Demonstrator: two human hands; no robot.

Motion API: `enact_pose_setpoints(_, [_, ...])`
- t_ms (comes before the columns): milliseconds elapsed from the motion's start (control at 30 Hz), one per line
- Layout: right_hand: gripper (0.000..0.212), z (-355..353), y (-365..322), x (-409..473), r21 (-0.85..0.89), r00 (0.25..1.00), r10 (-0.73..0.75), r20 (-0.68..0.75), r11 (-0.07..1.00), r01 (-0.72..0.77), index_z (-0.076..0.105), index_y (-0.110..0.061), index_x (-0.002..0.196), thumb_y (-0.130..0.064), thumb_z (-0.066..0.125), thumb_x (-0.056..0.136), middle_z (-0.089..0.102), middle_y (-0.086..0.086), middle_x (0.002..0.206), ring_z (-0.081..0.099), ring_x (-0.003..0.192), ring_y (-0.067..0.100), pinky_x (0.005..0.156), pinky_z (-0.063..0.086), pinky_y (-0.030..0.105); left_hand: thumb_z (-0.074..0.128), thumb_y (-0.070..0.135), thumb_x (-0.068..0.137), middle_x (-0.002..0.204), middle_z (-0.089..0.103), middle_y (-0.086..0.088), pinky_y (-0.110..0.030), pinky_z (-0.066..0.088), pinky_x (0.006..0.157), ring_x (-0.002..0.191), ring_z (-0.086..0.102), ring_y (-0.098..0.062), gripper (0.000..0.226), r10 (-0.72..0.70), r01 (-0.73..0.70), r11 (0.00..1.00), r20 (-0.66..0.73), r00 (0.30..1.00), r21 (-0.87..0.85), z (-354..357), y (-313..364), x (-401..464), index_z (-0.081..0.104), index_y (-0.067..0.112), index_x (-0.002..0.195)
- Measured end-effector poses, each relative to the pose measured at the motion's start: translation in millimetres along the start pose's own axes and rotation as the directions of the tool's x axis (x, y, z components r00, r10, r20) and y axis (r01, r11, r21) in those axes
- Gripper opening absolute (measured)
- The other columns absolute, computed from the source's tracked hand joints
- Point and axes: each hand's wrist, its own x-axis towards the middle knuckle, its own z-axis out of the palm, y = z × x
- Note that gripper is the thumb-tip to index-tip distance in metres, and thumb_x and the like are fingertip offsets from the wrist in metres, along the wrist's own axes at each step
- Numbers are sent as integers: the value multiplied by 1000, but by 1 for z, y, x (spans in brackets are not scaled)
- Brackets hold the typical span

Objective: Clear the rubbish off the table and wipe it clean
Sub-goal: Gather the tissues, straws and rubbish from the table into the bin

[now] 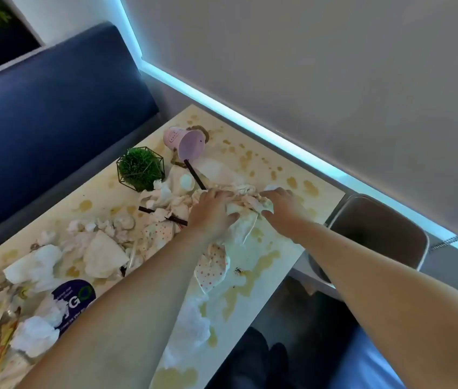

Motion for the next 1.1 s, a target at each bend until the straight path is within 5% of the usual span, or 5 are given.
enact_pose_setpoints(467, [36,26,-1,23,-45,999,-20,47,999,22,56,-27,133,-17,51,99,51,5,126,43,122,25,90,49,42,66,36,85,126,48,1,-37,42,98,123,39,-24,45,16,-14,995,-17,1000,96,22,-10,13,56,28,128])
enact_pose_setpoints(633, [25,25,-6,30,140,998,56,-18,989,-53,67,-22,115,-14,52,97,56,2,110,54,104,23,81,49,37,63,42,86,125,49,1,-37,41,97,122,39,-24,45,12,-4,994,-75,997,105,28,-9,8,56,31,129])
enact_pose_setpoints(900, [17,3,-22,15,428,990,69,-121,904,-10,69,-20,105,-12,59,94,55,-9,97,49,77,-2,64,36,3,77,48,75,123,49,-4,-34,41,95,117,44,-25,70,8,-38,992,-243,970,-120,24,-2,8,48,12,128])
enact_pose_setpoints(1000, [15,-5,-30,9,506,992,65,-110,862,0,68,-20,104,-13,60,94,58,-11,94,51,79,-3,65,36,0,79,45,73,125,43,-5,-34,41,94,116,40,-22,80,18,-60,989,-285,958,-138,18,-1,9,41,21,140])
enact_pose_setpoints(1100, [14,-14,-37,4,598,994,62,-93,802,6,66,-27,98,-14,59,95,64,-7,96,59,82,6,65,40,8,70,40,84,130,40,-2,-35,37,98,120,35,-23,59,39,-64,993,-243,969,-99,8,-3,10,49,31,138])
